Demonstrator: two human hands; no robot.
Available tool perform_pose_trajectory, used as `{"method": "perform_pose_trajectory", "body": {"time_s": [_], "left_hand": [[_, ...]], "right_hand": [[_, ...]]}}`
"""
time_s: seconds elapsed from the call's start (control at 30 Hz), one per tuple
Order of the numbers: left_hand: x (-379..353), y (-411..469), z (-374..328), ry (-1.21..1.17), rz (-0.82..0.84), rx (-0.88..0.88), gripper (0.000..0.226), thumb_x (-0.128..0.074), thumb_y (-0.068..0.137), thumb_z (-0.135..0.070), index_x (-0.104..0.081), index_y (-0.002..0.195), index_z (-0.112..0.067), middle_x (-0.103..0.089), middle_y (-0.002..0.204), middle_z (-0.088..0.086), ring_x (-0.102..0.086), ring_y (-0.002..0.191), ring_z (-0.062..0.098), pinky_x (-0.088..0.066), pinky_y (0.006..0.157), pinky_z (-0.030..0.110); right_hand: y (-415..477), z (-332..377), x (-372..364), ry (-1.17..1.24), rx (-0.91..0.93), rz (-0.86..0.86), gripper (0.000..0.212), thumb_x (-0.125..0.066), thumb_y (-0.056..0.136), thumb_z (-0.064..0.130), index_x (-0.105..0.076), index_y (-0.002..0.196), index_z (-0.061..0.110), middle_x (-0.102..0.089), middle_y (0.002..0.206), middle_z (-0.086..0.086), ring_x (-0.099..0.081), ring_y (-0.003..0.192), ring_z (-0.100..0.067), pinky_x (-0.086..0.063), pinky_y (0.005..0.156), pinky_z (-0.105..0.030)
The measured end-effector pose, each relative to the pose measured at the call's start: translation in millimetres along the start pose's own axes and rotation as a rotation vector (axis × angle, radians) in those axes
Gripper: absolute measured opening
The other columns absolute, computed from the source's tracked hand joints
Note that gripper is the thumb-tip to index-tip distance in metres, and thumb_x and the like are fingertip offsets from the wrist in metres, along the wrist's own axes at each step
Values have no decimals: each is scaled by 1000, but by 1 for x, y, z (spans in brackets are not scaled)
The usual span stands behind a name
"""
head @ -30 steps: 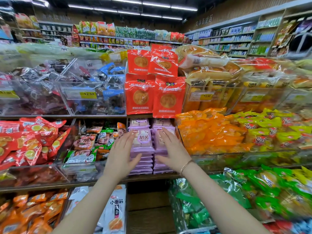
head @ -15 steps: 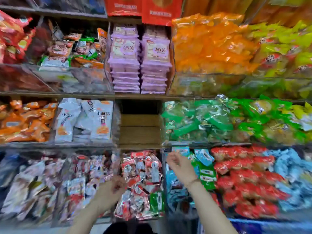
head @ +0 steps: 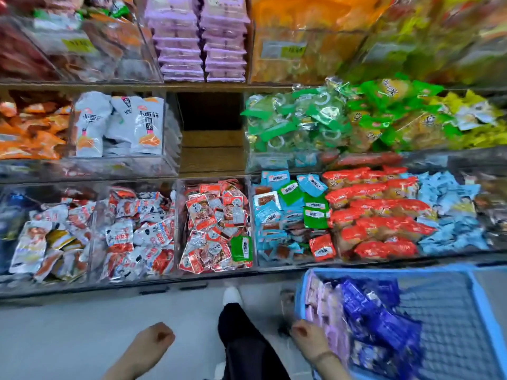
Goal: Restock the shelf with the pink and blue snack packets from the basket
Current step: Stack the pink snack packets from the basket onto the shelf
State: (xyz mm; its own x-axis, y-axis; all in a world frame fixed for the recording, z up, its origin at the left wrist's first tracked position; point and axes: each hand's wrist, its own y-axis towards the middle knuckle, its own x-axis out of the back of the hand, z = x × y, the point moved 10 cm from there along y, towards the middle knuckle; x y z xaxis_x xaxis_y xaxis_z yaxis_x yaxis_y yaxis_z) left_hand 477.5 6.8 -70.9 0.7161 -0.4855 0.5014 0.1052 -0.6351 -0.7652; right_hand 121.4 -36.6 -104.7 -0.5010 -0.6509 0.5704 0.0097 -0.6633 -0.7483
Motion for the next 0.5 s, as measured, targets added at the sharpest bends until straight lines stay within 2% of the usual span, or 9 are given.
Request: {"method": "perform_pose_trajectory", "body": {"time_s": [0.07,0.13,0.2,0.3,0.4,0.5], "left_hand": [[-20,-15,10,14,11,7,19,-57,90,-16,-58,73,-22,-61,76,-4,-57,74,13,-41,67,18],[-43,-32,17,25,32,11,17,-56,91,-13,-59,75,-21,-61,79,-3,-57,75,15,-42,69,20],[-62,-48,24,1,30,17,19,-58,89,-10,-59,71,-18,-61,76,0,-59,73,18,-45,73,25],[-82,-65,31,-26,56,41,16,-58,88,-11,-62,73,-14,-65,77,4,-64,72,21,-49,74,26],[-93,-71,31,-68,46,65,13,-59,88,-11,-64,76,-11,-68,81,7,-68,78,26,-50,74,27],[-104,-75,19,-114,-5,76,10,-60,87,-10,-66,79,-7,-70,80,10,-69,77,27,-45,63,24]], "right_hand": [[-15,-31,-18,7,-37,11,26,-43,95,14,-65,89,1,-57,89,-13,-52,88,-13,-36,82,-27],[-30,-64,-28,109,-65,-19,25,-49,93,12,-58,70,11,-49,78,-10,-46,79,-14,-35,69,-27],[-46,-100,-30,213,-124,-72,29,-52,91,8,-49,64,17,-49,75,-11,-47,77,-17,-37,69,-26],[-69,-145,-20,326,-203,-168,38,-54,86,-1,-48,53,19,-51,62,-10,-52,70,-20,-43,68,-33],[-80,-174,0,373,-277,-200,31,-53,87,4,-55,58,13,-56,61,-12,-55,66,-23,-46,67,-34],[-81,-186,25,336,-286,-176,27,-51,89,10,-55,62,13,-57,69,-13,-56,71,-23,-49,74,-35]]}}
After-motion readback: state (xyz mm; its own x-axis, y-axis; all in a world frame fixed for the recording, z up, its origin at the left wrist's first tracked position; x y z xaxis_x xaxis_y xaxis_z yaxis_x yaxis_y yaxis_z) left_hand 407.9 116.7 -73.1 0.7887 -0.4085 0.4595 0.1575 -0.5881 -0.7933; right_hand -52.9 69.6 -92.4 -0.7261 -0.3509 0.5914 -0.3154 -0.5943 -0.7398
